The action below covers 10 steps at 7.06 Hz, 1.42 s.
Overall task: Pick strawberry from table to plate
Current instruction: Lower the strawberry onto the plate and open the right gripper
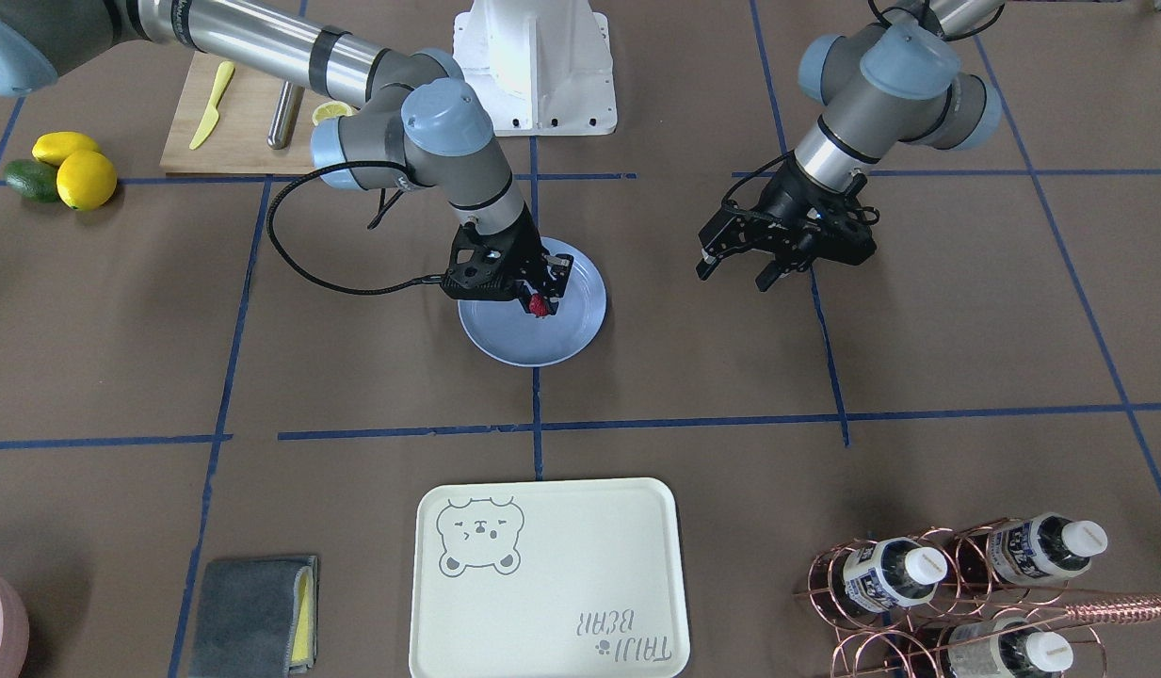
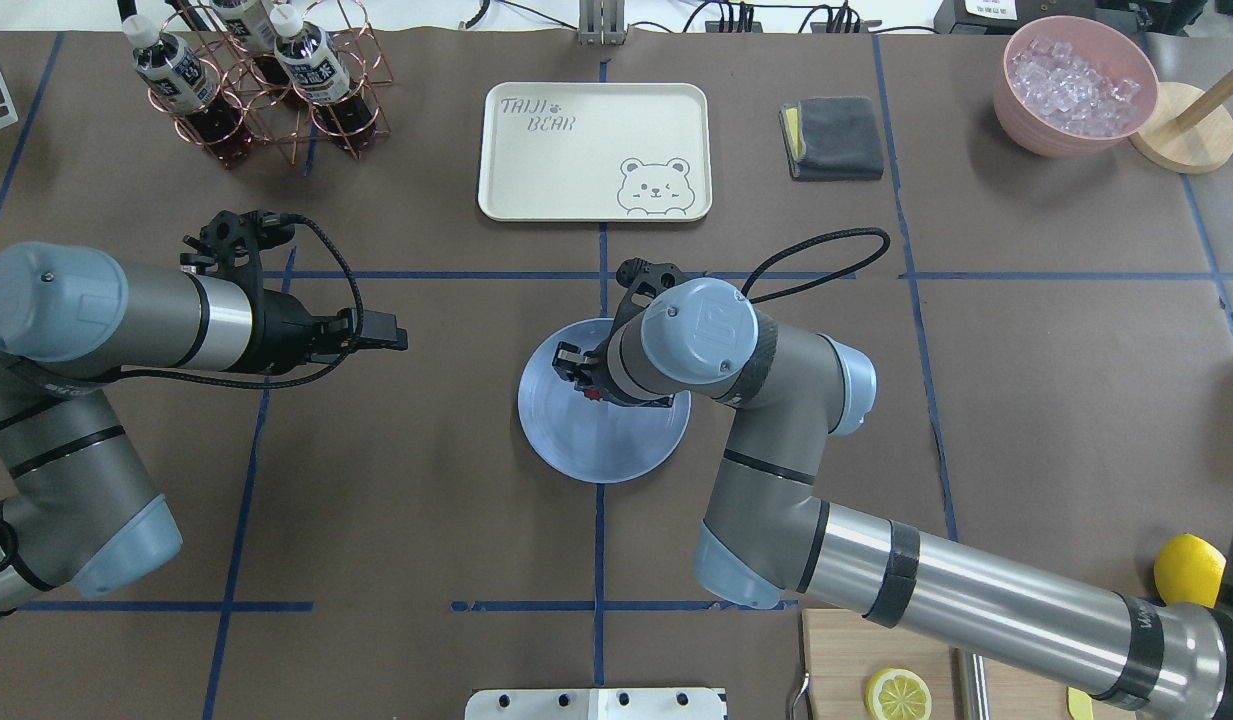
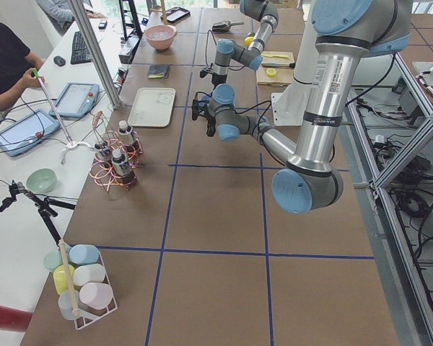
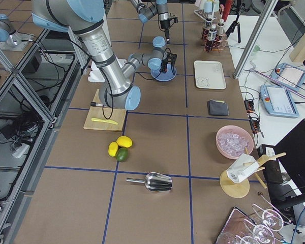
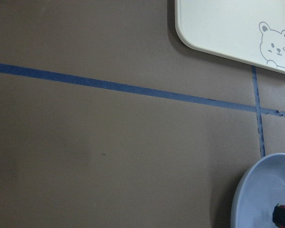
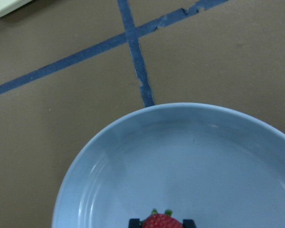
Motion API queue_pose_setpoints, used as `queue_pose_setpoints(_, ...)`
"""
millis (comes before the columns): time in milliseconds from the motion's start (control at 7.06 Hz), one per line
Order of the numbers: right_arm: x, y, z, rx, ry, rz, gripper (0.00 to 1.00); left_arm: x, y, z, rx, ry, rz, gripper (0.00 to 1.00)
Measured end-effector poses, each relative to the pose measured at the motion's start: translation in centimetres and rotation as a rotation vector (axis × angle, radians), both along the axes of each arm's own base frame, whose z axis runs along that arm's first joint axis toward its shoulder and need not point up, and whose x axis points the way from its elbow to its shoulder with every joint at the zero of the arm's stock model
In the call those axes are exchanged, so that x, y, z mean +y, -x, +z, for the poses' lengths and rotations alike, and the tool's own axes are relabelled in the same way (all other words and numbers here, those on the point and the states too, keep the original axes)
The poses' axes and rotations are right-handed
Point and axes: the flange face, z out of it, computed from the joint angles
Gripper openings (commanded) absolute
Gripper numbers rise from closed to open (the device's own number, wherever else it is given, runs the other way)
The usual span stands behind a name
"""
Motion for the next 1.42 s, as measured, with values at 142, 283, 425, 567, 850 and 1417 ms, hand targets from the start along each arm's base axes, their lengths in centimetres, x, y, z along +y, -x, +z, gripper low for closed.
queue_pose_setpoints(142,0.0,0.0,-0.1,0.017,0.004,0.0,0.0,0.0,0.0,0.0,0.0,0.0,0.0,0.99)
queue_pose_setpoints(283,0.1,0.0,0.0,0.031,0.009,-0.001,0.0,0.0,-0.1,0.0,0.0,0.0,0.0,0.99)
queue_pose_setpoints(425,0.2,0.1,0.3,0.044,0.014,-0.003,0.0,0.0,-0.1,0.0,0.0,0.001,0.0,0.99)
queue_pose_setpoints(567,0.2,0.2,0.5,0.054,0.017,-0.003,0.86,0.1,-0.1,0.0,0.0,0.001,0.0,0.99)
queue_pose_setpoints(850,0.5,0.4,0.4,0.059,0.017,-0.007,1.0,0.1,-0.1,0.0,0.001,0.001,0.0,0.99)
queue_pose_setpoints(1417,0.4,-3.5,-0.9,0.056,0.019,-0.029,1.0,0.0,0.2,0.5,-0.006,0.002,-0.001,0.99)
